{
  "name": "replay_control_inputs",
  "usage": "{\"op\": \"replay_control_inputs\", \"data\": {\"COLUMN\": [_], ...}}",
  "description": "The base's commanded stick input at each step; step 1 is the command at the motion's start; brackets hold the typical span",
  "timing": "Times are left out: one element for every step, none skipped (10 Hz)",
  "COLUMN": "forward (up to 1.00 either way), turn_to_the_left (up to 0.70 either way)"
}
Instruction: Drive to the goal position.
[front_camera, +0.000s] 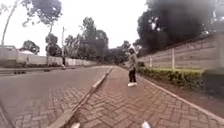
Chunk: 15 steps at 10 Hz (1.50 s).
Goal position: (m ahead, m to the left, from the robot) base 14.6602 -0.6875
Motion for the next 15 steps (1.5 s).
{"op": "replay_control_inputs", "data": {"forward": [0.50,0.50,0.50,0.50,0.50,0.50,0.50,0.50,0.50,0.50,0.50,0.50,0.50,0.50,0.50], "turn_to_the_left": [0.00,0.00,0.00,0.00,0.00,0.00,0.00,0.00,0.00,0.00,0.00,-0.03,-0.28,-0.50,-0.50]}}
